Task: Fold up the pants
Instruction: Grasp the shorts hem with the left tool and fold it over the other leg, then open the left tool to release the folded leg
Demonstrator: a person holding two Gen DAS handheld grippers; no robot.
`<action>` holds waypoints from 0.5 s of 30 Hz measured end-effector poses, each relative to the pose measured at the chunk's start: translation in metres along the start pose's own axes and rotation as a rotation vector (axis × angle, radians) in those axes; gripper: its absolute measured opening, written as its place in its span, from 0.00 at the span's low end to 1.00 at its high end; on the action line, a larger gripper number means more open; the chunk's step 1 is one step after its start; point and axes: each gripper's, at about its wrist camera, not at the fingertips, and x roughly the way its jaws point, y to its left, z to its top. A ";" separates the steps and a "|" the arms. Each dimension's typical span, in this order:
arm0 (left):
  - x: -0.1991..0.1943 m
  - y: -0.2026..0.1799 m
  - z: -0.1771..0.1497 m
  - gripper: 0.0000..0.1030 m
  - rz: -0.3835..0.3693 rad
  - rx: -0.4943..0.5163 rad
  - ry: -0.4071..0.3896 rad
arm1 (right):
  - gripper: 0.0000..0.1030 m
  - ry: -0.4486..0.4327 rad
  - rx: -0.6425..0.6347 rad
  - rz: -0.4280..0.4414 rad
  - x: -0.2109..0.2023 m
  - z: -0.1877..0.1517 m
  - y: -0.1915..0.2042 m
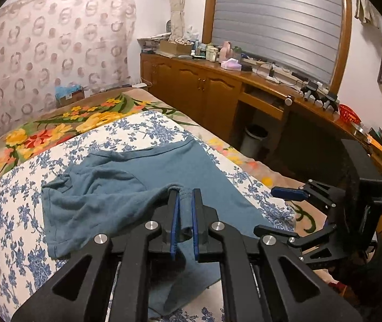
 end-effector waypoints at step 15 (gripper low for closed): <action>-0.010 0.032 -0.024 0.55 0.091 -0.045 -0.015 | 0.72 0.003 -0.019 0.032 0.019 0.003 0.010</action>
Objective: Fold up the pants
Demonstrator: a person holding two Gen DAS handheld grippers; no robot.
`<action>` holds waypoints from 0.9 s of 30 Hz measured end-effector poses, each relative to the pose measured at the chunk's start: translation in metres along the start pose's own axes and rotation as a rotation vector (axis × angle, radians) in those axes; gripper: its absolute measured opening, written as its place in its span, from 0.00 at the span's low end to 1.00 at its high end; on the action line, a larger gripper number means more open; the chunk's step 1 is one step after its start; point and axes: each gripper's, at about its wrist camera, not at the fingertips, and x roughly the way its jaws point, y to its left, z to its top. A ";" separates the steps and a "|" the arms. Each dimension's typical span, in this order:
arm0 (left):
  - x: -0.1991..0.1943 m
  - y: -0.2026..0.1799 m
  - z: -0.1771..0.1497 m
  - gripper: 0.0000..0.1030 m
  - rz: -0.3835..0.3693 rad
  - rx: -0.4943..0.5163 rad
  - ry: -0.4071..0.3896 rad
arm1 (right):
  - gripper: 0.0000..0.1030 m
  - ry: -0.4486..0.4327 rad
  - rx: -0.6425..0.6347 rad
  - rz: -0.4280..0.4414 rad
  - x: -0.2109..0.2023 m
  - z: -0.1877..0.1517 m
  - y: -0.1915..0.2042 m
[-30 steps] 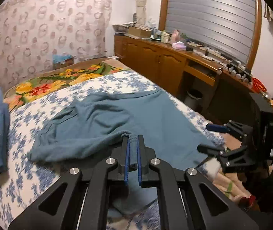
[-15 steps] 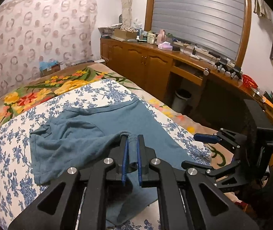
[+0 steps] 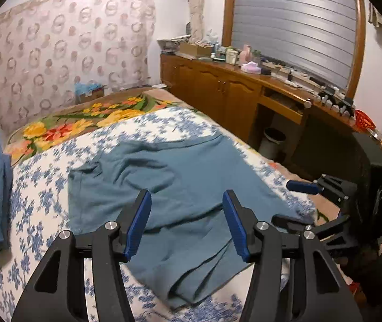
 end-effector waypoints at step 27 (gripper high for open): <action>0.021 0.041 -0.066 0.55 0.078 -0.095 0.113 | 0.13 0.074 0.027 0.120 0.062 0.018 0.007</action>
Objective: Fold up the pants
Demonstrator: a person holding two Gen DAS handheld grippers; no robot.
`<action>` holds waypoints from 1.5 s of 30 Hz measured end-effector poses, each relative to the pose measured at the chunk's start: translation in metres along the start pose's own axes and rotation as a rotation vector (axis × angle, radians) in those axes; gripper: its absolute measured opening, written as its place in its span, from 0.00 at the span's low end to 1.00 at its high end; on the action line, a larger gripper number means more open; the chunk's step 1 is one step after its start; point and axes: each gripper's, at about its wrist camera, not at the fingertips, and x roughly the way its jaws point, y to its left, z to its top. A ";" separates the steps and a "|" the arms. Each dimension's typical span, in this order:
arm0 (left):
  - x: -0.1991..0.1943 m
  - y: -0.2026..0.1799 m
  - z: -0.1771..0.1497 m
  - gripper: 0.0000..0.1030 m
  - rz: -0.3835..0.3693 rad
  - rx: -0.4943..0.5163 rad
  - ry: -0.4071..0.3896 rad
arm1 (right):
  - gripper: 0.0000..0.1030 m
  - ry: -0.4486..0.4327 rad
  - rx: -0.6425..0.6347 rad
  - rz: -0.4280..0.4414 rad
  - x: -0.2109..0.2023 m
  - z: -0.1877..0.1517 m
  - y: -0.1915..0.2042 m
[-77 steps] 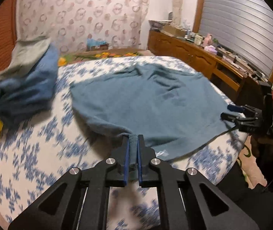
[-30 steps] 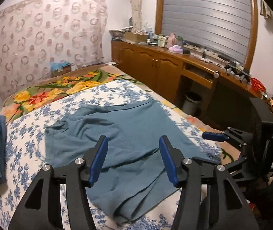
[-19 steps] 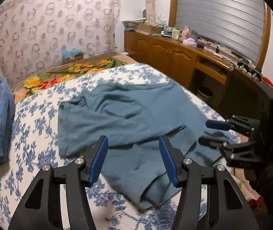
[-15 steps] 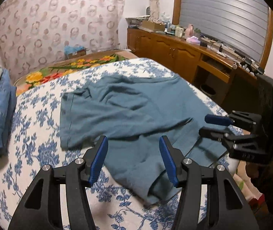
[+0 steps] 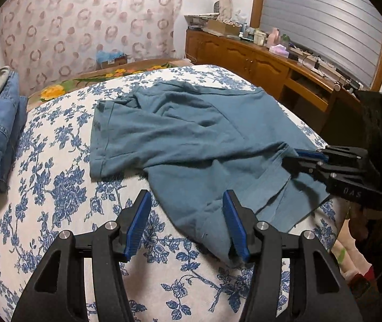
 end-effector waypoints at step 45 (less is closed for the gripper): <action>0.003 -0.022 -0.003 0.55 -0.035 0.040 0.013 | 0.06 -0.029 0.084 -0.085 -0.085 -0.032 -0.019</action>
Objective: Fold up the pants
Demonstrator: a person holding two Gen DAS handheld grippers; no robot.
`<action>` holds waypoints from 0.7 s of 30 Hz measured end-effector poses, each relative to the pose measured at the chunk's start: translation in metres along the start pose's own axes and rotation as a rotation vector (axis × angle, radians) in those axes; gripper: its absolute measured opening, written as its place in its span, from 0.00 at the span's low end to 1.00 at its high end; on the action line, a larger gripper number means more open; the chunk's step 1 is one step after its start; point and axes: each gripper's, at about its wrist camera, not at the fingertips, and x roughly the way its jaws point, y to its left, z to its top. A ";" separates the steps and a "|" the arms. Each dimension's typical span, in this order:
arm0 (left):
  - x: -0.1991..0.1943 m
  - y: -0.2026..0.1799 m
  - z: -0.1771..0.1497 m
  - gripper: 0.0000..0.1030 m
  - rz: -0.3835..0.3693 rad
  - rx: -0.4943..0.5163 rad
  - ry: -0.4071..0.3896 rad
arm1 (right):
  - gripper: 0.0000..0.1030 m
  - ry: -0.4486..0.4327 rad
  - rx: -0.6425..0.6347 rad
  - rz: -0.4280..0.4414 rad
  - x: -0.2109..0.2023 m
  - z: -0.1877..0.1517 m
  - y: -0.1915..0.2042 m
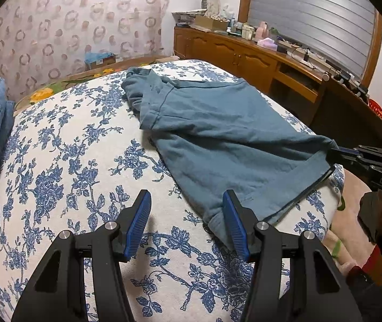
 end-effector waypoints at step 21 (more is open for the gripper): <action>-0.026 0.031 0.009 0.55 0.083 -0.057 -0.078 | 0.34 -0.095 -0.093 0.037 0.010 0.029 0.023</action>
